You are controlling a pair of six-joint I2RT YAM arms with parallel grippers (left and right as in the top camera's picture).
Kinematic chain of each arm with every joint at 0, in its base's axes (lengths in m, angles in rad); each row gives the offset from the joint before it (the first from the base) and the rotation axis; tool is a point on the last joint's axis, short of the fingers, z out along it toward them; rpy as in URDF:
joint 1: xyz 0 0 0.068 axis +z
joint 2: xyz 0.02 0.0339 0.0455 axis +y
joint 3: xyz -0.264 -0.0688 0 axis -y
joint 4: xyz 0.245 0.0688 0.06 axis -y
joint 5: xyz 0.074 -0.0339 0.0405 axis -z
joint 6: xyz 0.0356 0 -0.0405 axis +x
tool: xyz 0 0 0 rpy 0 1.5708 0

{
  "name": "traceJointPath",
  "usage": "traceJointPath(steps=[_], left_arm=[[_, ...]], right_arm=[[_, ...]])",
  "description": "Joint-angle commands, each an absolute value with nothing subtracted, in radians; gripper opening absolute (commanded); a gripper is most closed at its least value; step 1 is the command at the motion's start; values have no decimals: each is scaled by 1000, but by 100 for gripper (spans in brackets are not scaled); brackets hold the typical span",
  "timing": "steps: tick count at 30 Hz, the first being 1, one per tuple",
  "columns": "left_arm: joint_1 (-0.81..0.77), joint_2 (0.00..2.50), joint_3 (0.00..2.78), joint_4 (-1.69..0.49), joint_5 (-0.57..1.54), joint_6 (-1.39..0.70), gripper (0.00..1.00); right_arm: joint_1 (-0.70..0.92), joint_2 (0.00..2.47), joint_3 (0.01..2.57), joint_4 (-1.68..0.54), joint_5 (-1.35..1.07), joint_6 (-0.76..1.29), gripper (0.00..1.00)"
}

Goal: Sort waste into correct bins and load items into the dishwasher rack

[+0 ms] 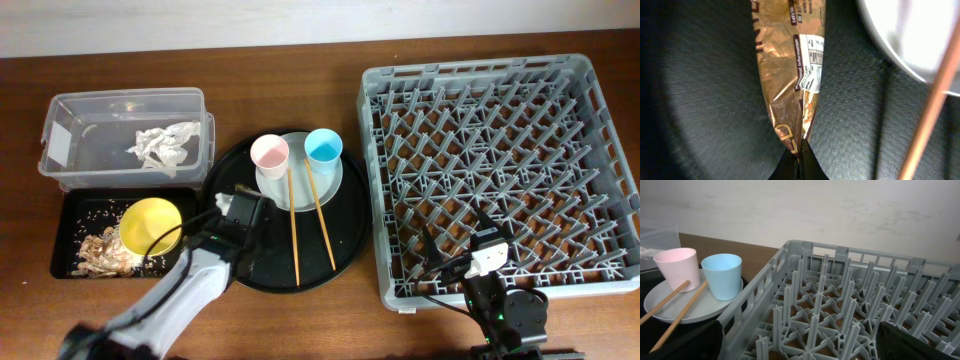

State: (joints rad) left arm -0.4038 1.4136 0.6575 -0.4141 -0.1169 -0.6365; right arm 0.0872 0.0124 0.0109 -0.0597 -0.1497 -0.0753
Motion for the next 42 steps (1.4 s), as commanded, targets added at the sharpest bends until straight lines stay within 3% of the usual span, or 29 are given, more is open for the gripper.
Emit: traceJointPath(steps=[1,3,6,10,15,16,17,18,20,22,25,29,33,38,42], left_arm=[[-405,1245,802,-588,-214,-590,0],[-405,1165,954,-727,-326,-566,0],[-337,1151,1099,-731,-364,-521,0],[-68,1180,1125,-559,-262,-453,1],[35,1481,1125,-389,-257,-393,2],[38,1544,1125,-347,-258,-387,15],[38,1604,1125,-312,-258,-386,43],[38,1640,1125,-290,-258,-385,62],[38,1635,1140,-264,-257,-312,72],[28,1581,1187,-362,-207,-308,73],[-17,1394,1197,-614,69,-309,68],[-26,1324,1195,-1010,95,-433,83],[-2,1308,1196,-1139,73,-388,84],[247,1285,1230,-1139,102,-389,85],[636,1282,1240,-1111,196,-435,85]], right_arm=[[93,6,6,-64,-146,-70,98],[93,6,6,-65,-146,-70,98],[93,6,6,-65,-146,-70,98],[93,6,6,-65,-146,-70,98],[93,6,6,-64,-146,-70,98],[93,6,6,-64,-146,-70,98],[93,6,6,-64,-146,-70,98],[93,6,6,-64,-146,-70,98],[93,6,6,-65,-146,-70,98],[93,6,6,-64,-146,-70,98],[93,6,6,-65,-146,-70,98],[93,6,6,-64,-146,-70,98],[93,6,6,-64,-146,-70,98],[93,6,6,-65,-146,-70,98],[93,6,6,-64,-146,-70,98]])
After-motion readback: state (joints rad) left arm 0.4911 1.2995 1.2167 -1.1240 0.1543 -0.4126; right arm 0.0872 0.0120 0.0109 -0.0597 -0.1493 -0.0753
